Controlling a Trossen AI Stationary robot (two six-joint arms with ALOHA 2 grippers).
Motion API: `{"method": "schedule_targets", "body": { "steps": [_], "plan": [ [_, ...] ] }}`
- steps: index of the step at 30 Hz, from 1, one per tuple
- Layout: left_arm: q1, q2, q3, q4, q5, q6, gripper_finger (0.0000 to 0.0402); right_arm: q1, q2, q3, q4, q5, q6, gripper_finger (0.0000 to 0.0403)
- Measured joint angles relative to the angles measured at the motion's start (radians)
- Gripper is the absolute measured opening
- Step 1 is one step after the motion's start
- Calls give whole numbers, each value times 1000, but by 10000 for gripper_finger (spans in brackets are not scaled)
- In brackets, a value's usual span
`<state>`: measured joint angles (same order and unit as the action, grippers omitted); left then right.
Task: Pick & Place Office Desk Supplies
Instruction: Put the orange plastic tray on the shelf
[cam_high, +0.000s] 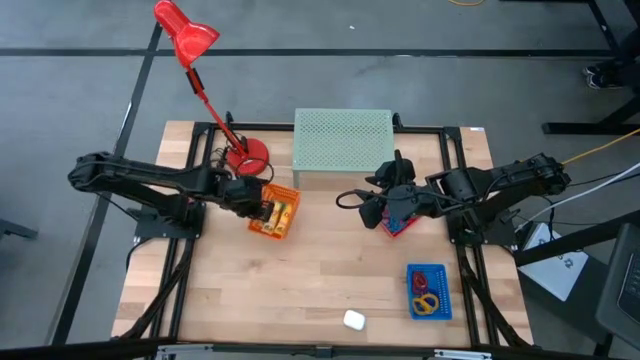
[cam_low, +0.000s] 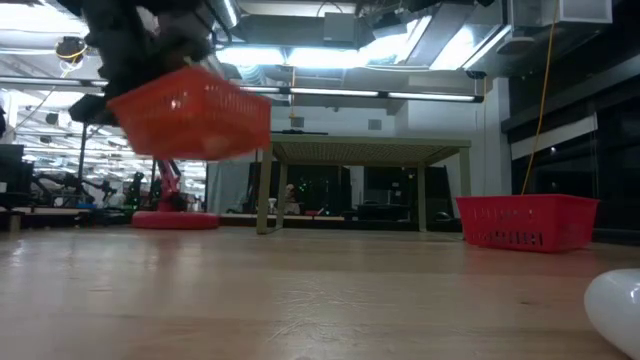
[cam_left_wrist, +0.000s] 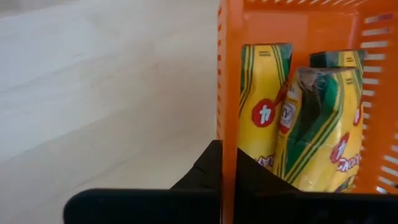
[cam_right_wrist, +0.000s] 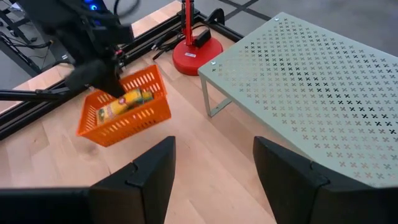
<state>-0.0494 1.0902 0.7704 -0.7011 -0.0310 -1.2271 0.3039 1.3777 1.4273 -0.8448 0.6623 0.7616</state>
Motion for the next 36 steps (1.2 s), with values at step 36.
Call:
{"method": "schedule_targets", "body": {
  "steps": [36],
  "plan": [
    [611, 194, 463, -118, 236, 357, 3, -15, 0, 0, 131, -79, -21, 217]
  ]
}}
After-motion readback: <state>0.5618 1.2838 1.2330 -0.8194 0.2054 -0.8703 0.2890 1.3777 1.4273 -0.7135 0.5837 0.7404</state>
